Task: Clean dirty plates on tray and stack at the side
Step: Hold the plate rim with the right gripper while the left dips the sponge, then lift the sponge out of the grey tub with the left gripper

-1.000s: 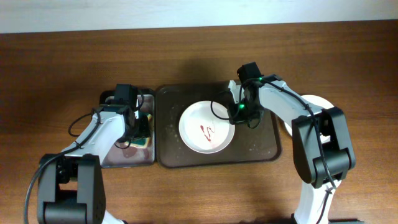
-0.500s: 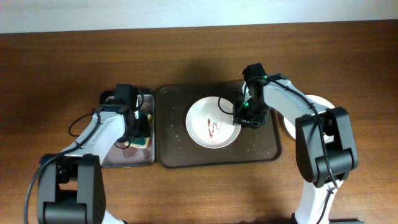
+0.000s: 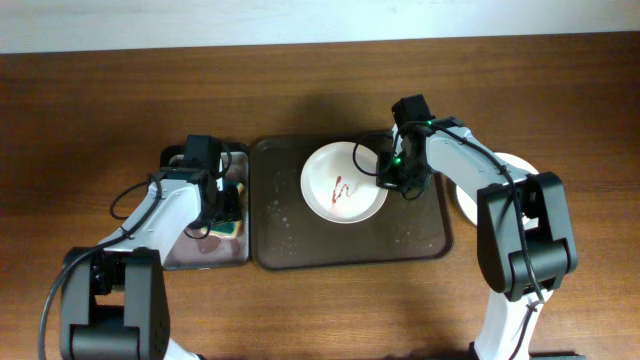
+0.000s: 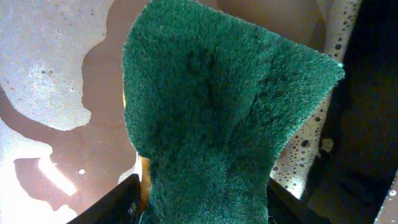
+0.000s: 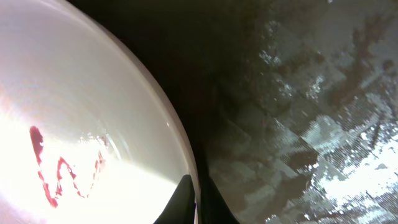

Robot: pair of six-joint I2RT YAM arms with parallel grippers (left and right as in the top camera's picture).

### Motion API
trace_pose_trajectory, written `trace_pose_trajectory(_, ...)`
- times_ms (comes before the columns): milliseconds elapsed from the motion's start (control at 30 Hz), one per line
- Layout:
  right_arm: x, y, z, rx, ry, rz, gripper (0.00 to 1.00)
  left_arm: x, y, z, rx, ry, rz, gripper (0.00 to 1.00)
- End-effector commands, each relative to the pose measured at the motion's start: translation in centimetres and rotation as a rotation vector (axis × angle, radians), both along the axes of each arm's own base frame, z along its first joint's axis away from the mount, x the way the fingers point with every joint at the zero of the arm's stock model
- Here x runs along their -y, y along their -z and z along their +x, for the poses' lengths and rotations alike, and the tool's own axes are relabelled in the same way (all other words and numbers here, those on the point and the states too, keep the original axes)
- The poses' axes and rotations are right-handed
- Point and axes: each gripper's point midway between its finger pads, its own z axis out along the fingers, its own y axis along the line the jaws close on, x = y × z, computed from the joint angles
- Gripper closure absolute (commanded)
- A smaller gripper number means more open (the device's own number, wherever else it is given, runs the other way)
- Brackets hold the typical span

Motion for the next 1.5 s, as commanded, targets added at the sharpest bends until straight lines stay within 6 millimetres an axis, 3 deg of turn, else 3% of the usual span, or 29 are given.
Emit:
trace_pose_trajectory(0, 1.9, 1.2, -1.0, -0.044, 0.022, -0.092, 0.96, -0.5, 0.0, -0.2, -0.002, -0.005, 0.014, 0.44)
trace_pose_trajectory(300, 1.9, 1.3, -2.3, -0.093, 0.009, -0.104, 0.96, -0.4, -0.1, 0.5, 0.027, -0.005, 0.012, 0.44)
trace_pose_trajectory(433, 0.8, 1.3, -3.2, -0.101, -0.093, -0.097, 0.96, -0.4, -0.3, 1.5, 0.069, -0.005, 0.009, 0.45)
trace_pose_trajectory(667, 0.2, 1.3, -3.8, -0.113, -0.113, -0.101, 0.96, -0.3, -0.5, 2.1, 0.094, -0.006, 0.006, 0.49)
trace_pose_trajectory(733, 0.2, 1.3, -3.8, -0.113, -0.113, -0.101, 0.96, -0.3, -0.5, 2.0, 0.090, -0.006, 0.006, 0.54)
trace_pose_trajectory(800, 0.2, 1.3, -3.9, -0.116, -0.113, -0.098, 0.96, -0.3, -0.4, 1.9, 0.086, -0.006, 0.007, 0.65)
trace_pose_trajectory(833, 0.2, 1.3, -3.9, -0.117, -0.113, -0.098, 0.96, -0.3, -0.4, 1.8, 0.083, -0.005, 0.007, 0.87)
trace_pose_trajectory(900, 0.2, 1.3, -3.9, -0.119, -0.114, -0.098, 0.96, -0.3, -0.4, 1.7, 0.079, -0.006, 0.007, 0.99)
trace_pose_trajectory(1233, 0.2, 1.3, -4.0, -0.122, -0.114, -0.099, 0.96, -0.5, 0.4, 0.5, 0.041, -0.005, 0.011, 1.00)
trace_pose_trajectory(1333, 0.2, 1.3, -4.0, -0.122, -0.114, -0.099, 0.96, -0.5, -0.9, 1.3, 0.075, -0.009, 0.008, 1.00)
trace_pose_trajectory(1467, 0.2, 1.3, -4.0, -0.122, -0.114, -0.099, 0.96, -0.5, -5.1, 3.3, 0.195, -0.013, -0.001, 1.00)
